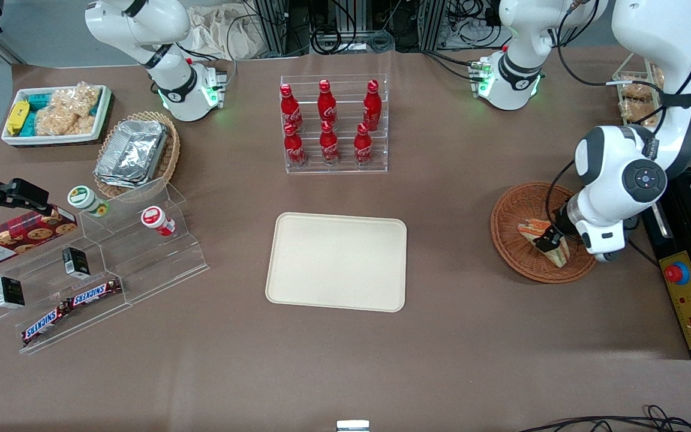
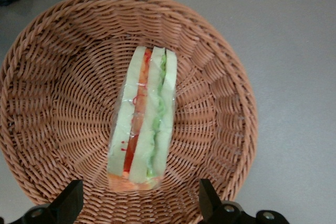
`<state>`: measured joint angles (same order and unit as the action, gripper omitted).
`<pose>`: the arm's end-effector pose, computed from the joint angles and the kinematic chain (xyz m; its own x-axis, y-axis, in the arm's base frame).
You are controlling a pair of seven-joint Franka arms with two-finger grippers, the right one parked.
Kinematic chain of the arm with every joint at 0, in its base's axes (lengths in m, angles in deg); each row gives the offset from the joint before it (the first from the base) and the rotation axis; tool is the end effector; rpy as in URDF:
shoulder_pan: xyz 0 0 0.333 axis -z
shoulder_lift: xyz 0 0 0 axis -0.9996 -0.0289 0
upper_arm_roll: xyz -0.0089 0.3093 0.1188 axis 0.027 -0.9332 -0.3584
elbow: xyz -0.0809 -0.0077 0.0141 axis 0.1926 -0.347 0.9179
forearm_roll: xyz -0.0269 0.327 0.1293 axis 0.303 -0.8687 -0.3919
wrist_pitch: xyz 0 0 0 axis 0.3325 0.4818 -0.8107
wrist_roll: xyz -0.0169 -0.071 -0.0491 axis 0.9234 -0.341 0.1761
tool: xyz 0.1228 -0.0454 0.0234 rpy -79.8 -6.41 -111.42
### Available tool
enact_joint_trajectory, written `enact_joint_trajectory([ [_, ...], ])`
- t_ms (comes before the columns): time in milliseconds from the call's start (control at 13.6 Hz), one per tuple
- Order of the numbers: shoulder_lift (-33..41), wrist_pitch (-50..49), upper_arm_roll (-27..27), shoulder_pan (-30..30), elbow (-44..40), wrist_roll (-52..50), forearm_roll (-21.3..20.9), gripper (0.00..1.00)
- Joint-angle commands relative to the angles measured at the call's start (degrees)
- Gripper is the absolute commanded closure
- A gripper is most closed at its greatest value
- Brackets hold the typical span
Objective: Place sandwich from basket to tray
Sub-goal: 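Close the left gripper on the sandwich and lift it from the basket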
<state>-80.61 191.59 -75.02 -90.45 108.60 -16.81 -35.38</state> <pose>0.5199 -0.0185 0.3093 0.5973 0.8017 -0.0218 0.7984 -0.5969 -0.0796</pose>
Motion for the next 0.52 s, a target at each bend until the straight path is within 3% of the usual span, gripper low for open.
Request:
enact_joint_trajectory([
  [0, 0.4, 1.2, 0.1, -1.5, 1.2, -0.6, -1.4, 0.01],
  [442, -2.4, 5.6, 0.1, -2.5, 1.1, -0.6, -2.8, 0.01],
])
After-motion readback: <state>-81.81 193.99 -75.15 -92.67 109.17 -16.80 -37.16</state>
